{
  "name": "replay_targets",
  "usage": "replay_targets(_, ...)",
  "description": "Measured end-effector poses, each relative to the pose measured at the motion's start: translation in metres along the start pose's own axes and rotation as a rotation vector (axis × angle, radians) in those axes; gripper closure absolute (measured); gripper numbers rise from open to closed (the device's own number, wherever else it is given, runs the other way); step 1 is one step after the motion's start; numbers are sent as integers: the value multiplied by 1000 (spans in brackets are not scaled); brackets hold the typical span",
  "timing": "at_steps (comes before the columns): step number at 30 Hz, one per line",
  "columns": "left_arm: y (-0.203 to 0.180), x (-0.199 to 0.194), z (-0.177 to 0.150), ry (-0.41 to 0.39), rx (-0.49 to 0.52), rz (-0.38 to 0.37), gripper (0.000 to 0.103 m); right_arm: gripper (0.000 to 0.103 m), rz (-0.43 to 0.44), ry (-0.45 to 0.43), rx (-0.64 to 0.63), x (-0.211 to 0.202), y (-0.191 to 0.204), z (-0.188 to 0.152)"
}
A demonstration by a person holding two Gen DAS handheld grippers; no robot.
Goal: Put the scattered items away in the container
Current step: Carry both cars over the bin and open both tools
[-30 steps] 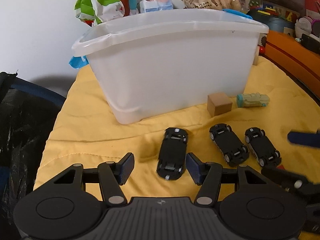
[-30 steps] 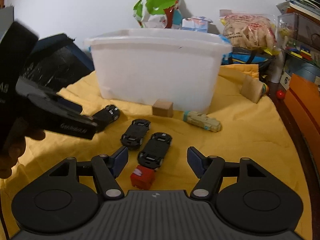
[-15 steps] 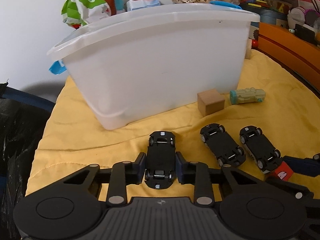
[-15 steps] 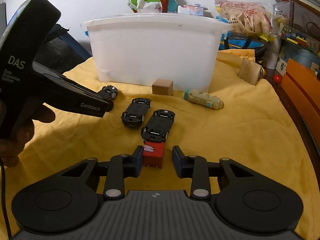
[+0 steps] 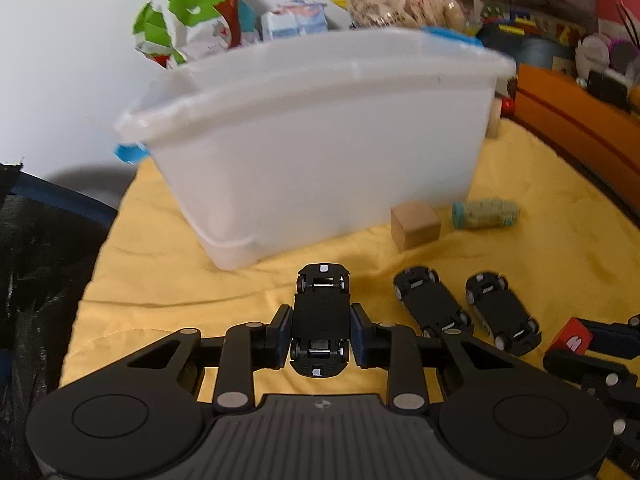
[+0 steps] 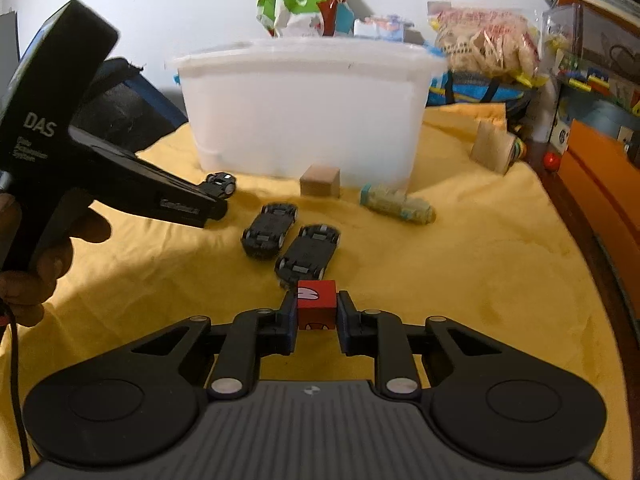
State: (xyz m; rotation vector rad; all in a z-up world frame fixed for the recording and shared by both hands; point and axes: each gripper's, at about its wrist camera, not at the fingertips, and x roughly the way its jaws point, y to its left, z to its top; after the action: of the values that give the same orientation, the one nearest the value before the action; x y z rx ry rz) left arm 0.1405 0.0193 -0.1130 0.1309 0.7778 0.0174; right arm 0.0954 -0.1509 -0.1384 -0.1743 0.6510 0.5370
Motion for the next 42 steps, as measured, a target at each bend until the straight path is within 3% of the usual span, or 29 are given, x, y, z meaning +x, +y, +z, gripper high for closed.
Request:
replay_targets(9,24,-57,29,-67,-61,19,70,81,17,-110,17,-30,-13,46)
replay_targets(17,54,-82,82,-139,-123,53,70,81,26,-199,40,-28,-27,106)
replay_targets(27,65,-60,137,-150,-140,41,70,81,19,-195,42,13,-48,171)
replay_targets(36,77,-6,162,-34,-176,-5,70,80,22,-120,3,53,-54,206)
replay_targets(37,77,0,163,-21,-165,0,68,78,28,-96,-1,59,-54,208)
replay_targets(38,76,5,163,-5,-154,8,60,66,32,-83,-8,63,-54,209)
replay_targets(40,77,12,162,18,-150,9,56,48,29,-83,-28,68,-53,208)
replay_targets(42,78,14,161,14,-147,14,56,48,29,-87,-43,70,-53,208)
